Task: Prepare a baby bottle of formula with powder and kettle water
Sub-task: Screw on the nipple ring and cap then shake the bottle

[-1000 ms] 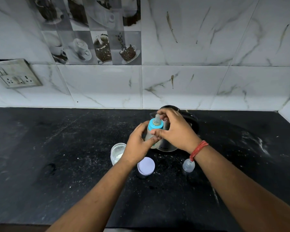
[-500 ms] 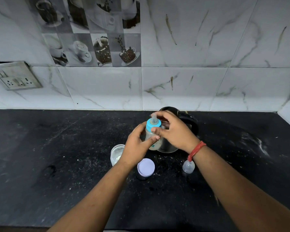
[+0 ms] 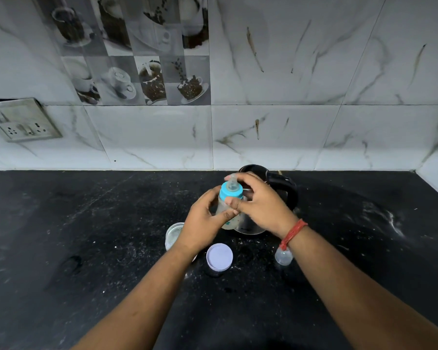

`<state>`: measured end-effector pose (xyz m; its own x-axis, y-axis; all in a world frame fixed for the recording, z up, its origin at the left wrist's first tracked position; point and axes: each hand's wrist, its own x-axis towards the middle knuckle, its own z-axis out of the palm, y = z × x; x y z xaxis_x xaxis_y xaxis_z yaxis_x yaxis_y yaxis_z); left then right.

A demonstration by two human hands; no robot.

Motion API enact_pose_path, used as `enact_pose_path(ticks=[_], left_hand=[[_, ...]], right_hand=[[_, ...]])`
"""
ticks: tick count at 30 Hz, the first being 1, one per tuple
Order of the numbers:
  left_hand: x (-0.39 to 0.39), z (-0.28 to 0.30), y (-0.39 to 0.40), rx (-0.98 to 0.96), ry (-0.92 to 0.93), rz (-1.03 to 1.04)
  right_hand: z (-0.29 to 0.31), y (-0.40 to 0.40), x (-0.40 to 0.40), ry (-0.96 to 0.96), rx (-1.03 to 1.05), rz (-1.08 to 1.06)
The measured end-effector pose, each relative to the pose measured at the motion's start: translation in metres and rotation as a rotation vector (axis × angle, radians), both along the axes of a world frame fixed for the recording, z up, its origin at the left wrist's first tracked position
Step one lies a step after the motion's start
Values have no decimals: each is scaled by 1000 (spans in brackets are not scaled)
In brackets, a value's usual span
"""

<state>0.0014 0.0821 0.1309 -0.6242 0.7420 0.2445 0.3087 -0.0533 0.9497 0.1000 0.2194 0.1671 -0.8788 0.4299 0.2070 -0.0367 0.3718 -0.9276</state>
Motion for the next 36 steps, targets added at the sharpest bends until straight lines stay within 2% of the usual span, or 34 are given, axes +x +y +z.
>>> enact_pose_path(ticks=[3,7,9,12,14,16,18,22,25,27,30,36], left_hand=[[-7,5,-5,-18,-139,-132],[-9,9,-5,-65,-162,-239],[-6,8,-2,-45,-126,-185],[1,4,6,0,11,-55],[6,2,11,3,73,14],[6,4,10,1,72,16],[-1,8,7,-20,10,-72],[-14,24,-3,-61,-211,-389],[-13,36,-1,-112,-239,-587],[-11,40,0,-87,-280,-639],[-11,37,1,-5,-321,-542],[-7,22,5,58,-218,-318]], right_hand=[[13,25,9,-92,-24,257],[14,34,9,-106,-59,376],[5,29,7,-25,-131,285],[-12,9,1,93,-200,17],[-20,-8,-5,115,-182,-159],[-21,-14,-5,99,-132,-191],[-12,-1,1,66,-150,-13],[19,34,13,-56,-236,428],[35,41,13,-155,-229,649],[40,37,10,-156,-270,718],[37,28,6,-69,-383,585],[12,7,-4,104,-338,241]])
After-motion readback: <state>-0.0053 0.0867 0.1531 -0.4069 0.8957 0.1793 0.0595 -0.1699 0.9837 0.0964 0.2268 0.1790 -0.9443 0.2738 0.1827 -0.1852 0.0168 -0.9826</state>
